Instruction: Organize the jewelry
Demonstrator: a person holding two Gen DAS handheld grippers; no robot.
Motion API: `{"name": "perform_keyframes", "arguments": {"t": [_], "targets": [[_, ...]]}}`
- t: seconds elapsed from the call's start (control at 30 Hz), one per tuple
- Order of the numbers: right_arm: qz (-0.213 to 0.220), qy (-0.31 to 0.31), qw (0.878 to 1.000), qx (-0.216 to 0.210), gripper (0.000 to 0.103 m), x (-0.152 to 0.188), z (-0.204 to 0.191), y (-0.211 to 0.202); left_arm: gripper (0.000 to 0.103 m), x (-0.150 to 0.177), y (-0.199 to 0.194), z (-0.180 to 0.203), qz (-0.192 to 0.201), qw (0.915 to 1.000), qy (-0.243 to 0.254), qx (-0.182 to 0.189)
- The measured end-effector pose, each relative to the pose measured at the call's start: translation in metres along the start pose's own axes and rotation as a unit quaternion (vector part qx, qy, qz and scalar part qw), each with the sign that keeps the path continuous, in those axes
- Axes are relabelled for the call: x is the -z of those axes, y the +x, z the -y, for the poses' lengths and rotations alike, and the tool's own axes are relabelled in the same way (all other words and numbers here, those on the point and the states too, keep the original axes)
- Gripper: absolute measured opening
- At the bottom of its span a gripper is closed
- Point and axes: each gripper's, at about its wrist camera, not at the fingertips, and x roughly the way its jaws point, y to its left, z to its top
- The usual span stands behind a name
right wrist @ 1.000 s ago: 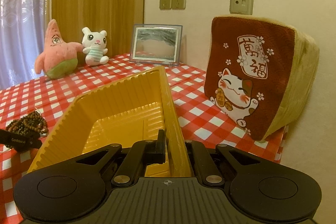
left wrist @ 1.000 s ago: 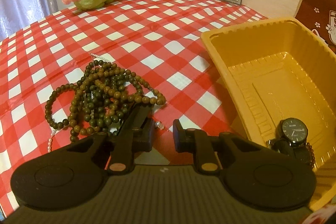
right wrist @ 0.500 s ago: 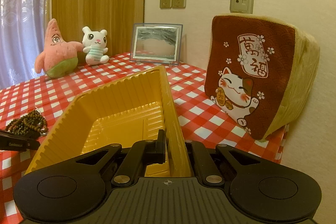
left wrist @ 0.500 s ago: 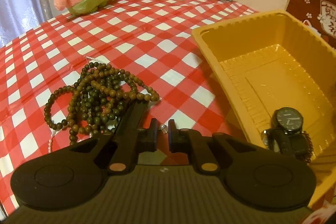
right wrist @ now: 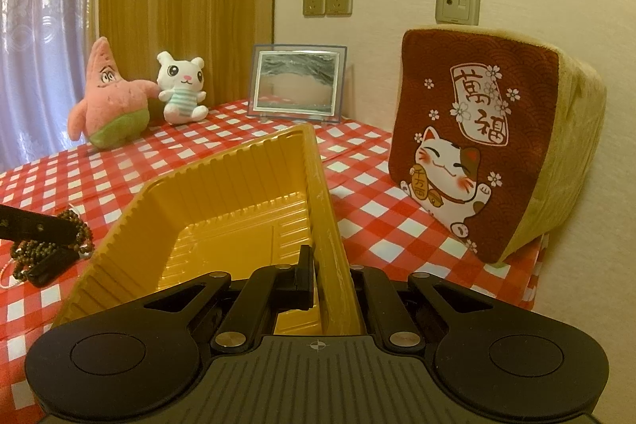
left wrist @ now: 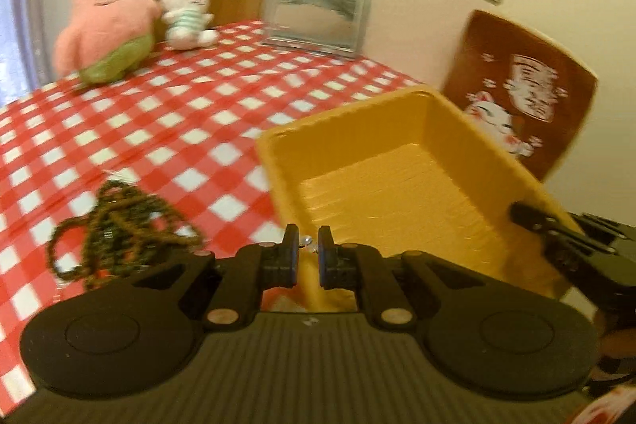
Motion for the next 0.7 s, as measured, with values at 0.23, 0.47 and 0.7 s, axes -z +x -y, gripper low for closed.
{"name": "perform_keyframes", "arguments": {"t": [0.23,0.47,0.7], "targets": [[0.0,0.0,1.0,0.0,0.005,0.001,-0.001,0.0,0.008,0.006,0.02,0.019,-0.026,0.9992,0.024,0.017],[0.0,-0.001,1.0,-0.001,0.005,0.003,-0.005,-0.001,0.009,0.008,0.01,0.013,-0.02,0.9994,0.017,0.022],[0.0,-0.001,1.0,-0.001,0.005,0.003,-0.005,-0.001,0.018,0.017,-0.012,-0.009,-0.015,0.9999,0.001,-0.008]]}}
